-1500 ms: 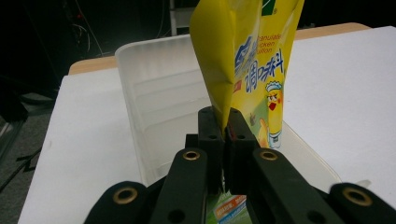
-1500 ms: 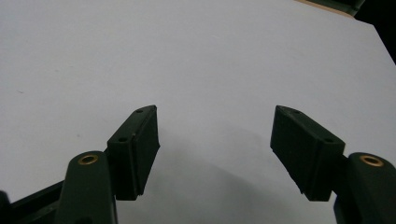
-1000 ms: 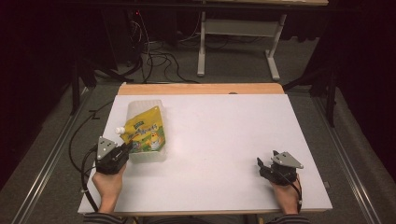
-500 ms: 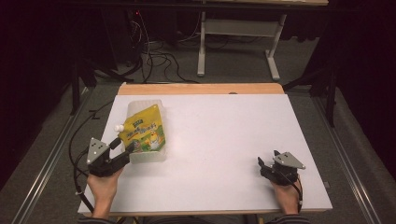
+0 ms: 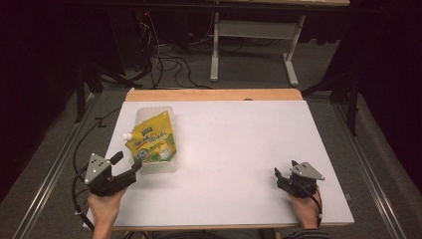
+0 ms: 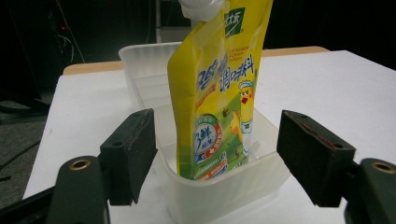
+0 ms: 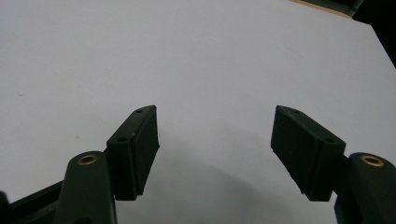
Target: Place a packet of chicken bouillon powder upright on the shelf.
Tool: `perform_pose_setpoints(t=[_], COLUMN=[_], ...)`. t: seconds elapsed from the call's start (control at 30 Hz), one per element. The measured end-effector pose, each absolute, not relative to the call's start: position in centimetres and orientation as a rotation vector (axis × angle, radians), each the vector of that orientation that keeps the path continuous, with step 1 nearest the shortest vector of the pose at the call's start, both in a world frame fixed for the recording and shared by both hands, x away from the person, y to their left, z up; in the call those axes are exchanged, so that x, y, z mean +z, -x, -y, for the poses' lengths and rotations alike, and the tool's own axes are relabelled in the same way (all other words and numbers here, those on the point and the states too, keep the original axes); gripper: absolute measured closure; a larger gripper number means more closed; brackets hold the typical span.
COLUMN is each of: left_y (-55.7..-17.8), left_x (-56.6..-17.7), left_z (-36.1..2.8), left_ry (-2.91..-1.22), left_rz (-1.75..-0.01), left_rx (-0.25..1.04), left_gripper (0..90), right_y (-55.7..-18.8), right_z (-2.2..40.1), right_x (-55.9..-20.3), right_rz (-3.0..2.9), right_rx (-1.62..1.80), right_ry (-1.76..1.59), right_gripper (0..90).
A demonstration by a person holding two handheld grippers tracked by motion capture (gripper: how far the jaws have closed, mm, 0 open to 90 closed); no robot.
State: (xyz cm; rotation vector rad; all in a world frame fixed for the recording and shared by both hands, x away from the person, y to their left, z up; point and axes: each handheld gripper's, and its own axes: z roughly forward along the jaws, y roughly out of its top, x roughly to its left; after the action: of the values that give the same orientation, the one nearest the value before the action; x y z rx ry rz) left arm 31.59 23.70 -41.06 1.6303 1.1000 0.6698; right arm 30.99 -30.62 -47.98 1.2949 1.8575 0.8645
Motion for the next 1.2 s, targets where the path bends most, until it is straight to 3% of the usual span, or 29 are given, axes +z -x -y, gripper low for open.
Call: perform_pose_setpoints(t=[0.57,1.2], left_y=[-29.5,-29.3], left_x=[-40.5,-40.6], left_z=[-21.8,-18.5], left_ry=[-1.672,-1.735], left_rz=[-1.059,-0.995], left_rx=[0.687,0.596], left_gripper=[21.8,21.1], right_y=[-31.0,-31.0], right_z=[30.6,30.6], right_x=[-48.0,-48.0], right_rz=[-1.854,-1.853], right_rx=[0.867,0.868], right_ry=[-1.296,-1.294], right_gripper=[32.7,32.7])
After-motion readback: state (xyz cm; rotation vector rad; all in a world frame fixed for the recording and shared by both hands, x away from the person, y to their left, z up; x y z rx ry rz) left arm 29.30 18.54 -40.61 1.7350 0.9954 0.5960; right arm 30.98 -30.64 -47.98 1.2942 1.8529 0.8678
